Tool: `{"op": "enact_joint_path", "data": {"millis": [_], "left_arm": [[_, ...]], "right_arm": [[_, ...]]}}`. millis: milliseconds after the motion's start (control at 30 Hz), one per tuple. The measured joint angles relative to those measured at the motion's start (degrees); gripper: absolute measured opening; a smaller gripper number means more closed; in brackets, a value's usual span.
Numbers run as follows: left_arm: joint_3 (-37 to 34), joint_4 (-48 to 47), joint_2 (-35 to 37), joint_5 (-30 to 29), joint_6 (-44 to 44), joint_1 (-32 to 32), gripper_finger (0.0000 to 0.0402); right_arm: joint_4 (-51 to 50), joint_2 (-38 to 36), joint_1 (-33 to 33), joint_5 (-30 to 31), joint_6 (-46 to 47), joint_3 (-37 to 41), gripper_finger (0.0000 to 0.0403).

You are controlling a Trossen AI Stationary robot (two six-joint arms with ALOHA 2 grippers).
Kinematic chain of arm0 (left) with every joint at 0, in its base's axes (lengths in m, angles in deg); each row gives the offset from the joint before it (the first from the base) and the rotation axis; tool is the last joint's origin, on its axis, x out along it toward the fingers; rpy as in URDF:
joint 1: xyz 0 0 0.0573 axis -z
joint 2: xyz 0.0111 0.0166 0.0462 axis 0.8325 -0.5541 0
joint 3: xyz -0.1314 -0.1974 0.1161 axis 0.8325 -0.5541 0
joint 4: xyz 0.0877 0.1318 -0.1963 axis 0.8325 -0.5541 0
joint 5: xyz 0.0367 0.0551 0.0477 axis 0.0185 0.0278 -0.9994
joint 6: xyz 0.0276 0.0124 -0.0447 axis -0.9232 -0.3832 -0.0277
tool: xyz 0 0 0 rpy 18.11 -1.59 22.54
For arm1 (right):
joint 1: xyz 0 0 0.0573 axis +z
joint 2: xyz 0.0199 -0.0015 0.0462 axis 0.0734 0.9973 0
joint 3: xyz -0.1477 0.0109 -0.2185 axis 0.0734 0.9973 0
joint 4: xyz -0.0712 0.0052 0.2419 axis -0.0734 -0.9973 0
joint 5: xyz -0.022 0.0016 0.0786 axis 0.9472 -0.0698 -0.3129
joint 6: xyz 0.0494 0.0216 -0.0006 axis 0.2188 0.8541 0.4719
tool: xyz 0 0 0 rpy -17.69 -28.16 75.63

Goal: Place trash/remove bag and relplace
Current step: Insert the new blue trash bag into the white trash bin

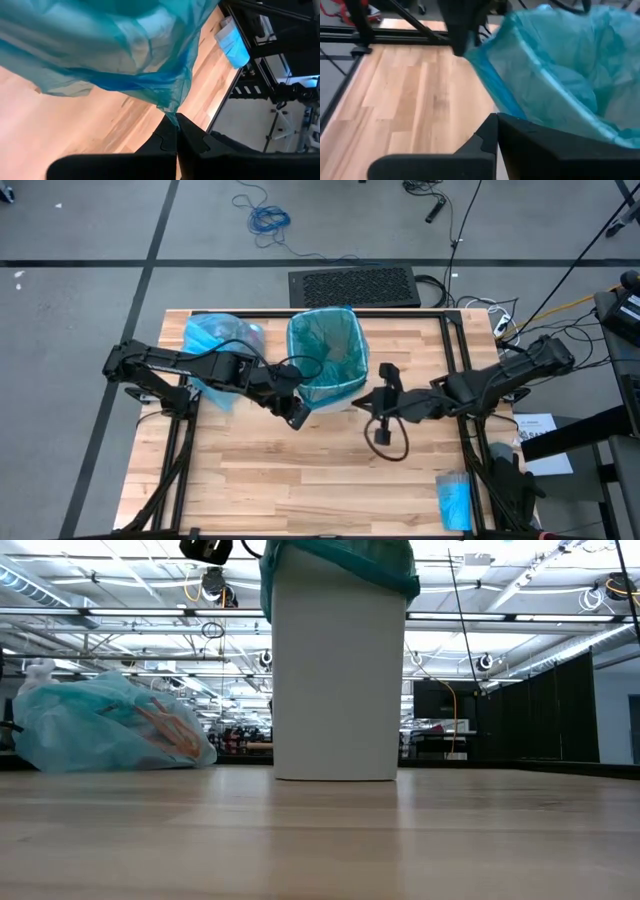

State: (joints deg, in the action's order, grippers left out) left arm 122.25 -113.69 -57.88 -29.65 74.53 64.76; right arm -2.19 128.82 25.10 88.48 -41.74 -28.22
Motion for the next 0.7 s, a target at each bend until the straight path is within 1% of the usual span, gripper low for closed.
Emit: {"op": "enact_joint_path", "data": {"millis": [67,267,400,600,700], "left_arm": [[0.0,0.3,0.0,-0.1,-0.9,0.0,0.0000],[0.0,4.8,0.0,0.6,-0.9,0.0,0.0000],[0.0,7.7,0.2,4.7,-0.6,0.0,0.0000],[0.0,9.2,0.2,13.2,3.0,-0.1,0.0000],[0.0,9.1,0.2,15.7,4.9,0.0,0.0000]], "right_arm": [[1.1,-0.1,0.2,0.2,-1.2,0.0,0.0000],[3.8,2.2,-4.2,0.2,-1.3,0.0,0.0000],[6.5,3.6,-5.8,-1.5,-1.8,0.0,0.0000],[6.2,5.6,-6.5,-1.9,-1.8,0.0,0.0000],[5.4,6.2,-6.9,-3.5,-1.0,0.0,0.0000]]}}
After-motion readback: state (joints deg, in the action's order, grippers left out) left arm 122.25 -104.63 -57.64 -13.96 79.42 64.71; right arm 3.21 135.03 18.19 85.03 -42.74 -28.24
